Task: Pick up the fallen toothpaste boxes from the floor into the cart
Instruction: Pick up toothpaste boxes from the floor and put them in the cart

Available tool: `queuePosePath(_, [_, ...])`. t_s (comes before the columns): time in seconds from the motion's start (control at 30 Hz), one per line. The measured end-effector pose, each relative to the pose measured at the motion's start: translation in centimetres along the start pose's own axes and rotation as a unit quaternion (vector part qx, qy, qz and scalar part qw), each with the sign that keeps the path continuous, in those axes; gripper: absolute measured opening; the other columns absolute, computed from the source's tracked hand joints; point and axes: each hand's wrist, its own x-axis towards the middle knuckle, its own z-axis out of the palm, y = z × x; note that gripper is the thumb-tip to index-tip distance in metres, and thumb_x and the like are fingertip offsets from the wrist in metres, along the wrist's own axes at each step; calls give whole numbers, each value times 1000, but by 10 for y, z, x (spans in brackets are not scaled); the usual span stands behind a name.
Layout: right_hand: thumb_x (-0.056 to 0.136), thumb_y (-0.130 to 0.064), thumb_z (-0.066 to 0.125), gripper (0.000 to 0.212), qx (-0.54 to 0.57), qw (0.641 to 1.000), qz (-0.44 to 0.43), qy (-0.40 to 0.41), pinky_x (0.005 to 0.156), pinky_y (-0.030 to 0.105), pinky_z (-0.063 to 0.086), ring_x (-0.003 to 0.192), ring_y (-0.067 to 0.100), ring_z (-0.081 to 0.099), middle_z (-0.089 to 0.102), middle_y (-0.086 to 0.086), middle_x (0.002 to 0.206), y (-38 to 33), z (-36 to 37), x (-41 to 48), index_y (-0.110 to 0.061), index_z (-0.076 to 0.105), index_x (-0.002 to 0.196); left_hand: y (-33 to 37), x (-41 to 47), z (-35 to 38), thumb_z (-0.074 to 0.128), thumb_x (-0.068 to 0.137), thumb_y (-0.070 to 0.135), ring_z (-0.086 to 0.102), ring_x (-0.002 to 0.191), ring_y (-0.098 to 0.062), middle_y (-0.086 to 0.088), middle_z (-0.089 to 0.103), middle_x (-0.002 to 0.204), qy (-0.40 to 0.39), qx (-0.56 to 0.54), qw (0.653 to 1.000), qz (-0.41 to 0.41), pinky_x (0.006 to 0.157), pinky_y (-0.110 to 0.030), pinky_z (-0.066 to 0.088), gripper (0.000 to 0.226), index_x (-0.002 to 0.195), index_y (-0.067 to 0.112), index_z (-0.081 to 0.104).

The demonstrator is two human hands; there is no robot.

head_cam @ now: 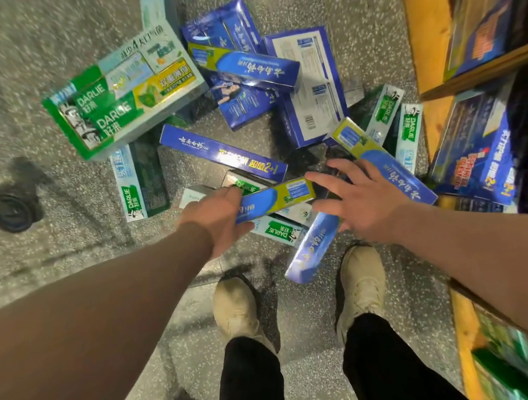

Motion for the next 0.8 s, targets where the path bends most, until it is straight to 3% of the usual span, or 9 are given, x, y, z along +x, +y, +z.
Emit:
queuePosePath(0.07, [68, -41, 90, 64, 37, 999, -10, 8, 104, 65, 34, 139, 42, 24, 26, 2, 164, 2, -5, 1, -34, 65, 126, 8, 2, 8, 59, 95, 53, 54, 100, -26, 1, 49, 111, 30, -38, 999, 15, 84, -40, 45, 38, 111, 21, 45])
queuePosePath(0.13, [72, -49, 86, 64, 45, 999, 19, 22, 100, 60, 39, 134, 39, 31, 20, 0, 166, -2, -7, 3, -35, 62, 129, 17, 6, 14, 60, 94, 56, 56, 101, -27, 2, 51, 108, 48, -64, 997, 2, 88, -42, 46, 37, 108, 24, 45])
queuePosePath(0.27, [90, -56, 65, 58, 73, 993, 94, -3, 104, 56, 31, 143, 31, 16, -15, -8, 168, -21, 3, 13, -38, 43, 140, 30, 17, 22, 57, 94, 57, 56, 110, -27, 3, 57, 116, 53, -99, 993, -48, 94, -43, 44, 36, 112, 28, 47])
queuePosePath(0.4, [90, -55, 66, 54, 146, 980, 136, -7, 108, 59, 31, 143, 33, 10, -19, -11, 167, -38, 15, 15, -36, 41, 133, 26, 21, 30, 54, 95, 56, 50, 116, -27, 4, 55, 121, 60, -135, 989, -28, 100, -48, 37, 33, 112, 31, 44])
queuePosePath(0.47, [87, -55, 69, 57, 166, 974, 152, 10, 108, 58, 34, 142, 35, 13, -14, -8, 168, -45, 21, 16, -32, 42, 131, 25, 21, 36, 57, 87, 64, 46, 121, -26, 4, 50, 128, 55, -144, 988, -17, 101, -48, 33, 49, 119, 31, 43])
queuePosePath(0.53, [83, -57, 73, 69, 194, 965, 174, 30, 108, 54, 37, 139, 37, 14, -5, -5, 167, -52, 22, 20, -27, 38, 135, 27, 20, 41, 67, 70, 76, 41, 124, -23, 7, 43, 132, 49, -116, 992, -1, 101, -47, 32, 79, 129, 32, 36])
queuePosePath(0.63, [76, -61, 77, 95, 205, 956, 207, 35, 108, 54, 40, 139, 41, 11, 0, 1, 165, -63, 19, 30, -27, 24, 147, 32, 20, 48, 80, 61, 67, 34, 129, -24, 5, 32, 139, 47, -50, 998, 0, 105, -48, 32, 106, 140, 26, 23])
queuePosePath(0.73, [79, -58, 74, 103, 136, 969, 208, -1, 112, 73, 22, 146, 50, -11, -9, 6, 164, -71, 11, 43, -34, 6, 152, 39, 20, 51, 83, 70, 48, 31, 135, -26, 1, 27, 144, 71, -14, 997, -2, 110, -49, 31, 108, 148, 20, 14])
queuePosePath(0.8, [80, -39, 77, 107, 72, 982, 171, -20, 110, 80, 1, 146, 49, -21, -9, 8, 163, -71, 6, 50, -33, 0, 154, 39, 21, 50, 83, 70, 46, 31, 136, -25, 1, 27, 145, 80, 1, 997, 6, 112, -49, 30, 109, 149, 18, 13])
